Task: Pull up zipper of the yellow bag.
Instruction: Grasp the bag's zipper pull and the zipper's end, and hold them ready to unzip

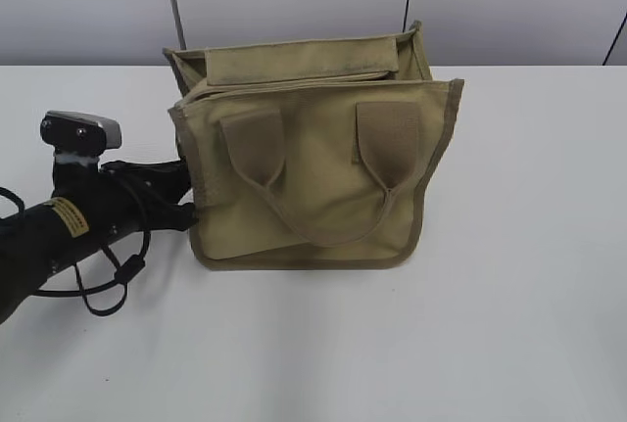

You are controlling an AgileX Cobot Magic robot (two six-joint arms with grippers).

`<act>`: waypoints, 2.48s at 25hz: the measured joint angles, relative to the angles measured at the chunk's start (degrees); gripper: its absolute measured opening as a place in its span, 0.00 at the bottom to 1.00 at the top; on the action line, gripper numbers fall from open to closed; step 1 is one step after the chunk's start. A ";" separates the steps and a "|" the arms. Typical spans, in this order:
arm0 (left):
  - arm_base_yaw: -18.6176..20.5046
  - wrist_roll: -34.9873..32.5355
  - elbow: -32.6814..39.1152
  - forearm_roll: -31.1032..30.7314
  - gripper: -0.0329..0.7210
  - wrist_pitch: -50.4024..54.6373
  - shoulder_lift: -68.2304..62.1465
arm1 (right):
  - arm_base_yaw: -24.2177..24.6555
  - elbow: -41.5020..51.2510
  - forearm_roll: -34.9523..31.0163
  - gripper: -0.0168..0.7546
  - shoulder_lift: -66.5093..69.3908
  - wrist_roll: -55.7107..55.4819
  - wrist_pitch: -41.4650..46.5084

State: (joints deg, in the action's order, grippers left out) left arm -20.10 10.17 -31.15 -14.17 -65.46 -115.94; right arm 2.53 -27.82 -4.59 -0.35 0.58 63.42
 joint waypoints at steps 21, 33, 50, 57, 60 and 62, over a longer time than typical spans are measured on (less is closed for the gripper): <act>-0.54 -6.60 5.66 -0.96 0.07 30.37 29.88 | 0.00 0.00 -0.02 0.75 0.00 0.00 -0.05; -0.71 -6.66 -1.98 -2.79 0.07 46.45 37.99 | 0.00 -0.85 -1.58 0.75 0.00 0.00 -6.73; -0.71 -6.66 -7.49 2.21 0.07 54.37 37.99 | 0.00 -9.46 -18.07 0.74 26.51 19.54 -15.83; -0.71 -6.66 -8.93 3.76 0.07 55.31 37.99 | -4.45 -14.88 -24.49 0.70 39.43 24.52 -18.14; -0.71 -6.66 -9.21 3.76 0.07 56.25 37.99 | -8.28 -17.68 -24.81 0.70 45.00 24.53 -18.57; -0.71 -6.66 -9.21 3.81 0.07 56.83 37.99 | -11.45 -19.77 -24.94 0.70 50.12 24.53 -19.57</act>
State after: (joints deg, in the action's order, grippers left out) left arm -20.80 3.51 -40.36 -10.36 -8.63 -77.95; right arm -8.92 -47.59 -29.53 49.76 25.11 43.85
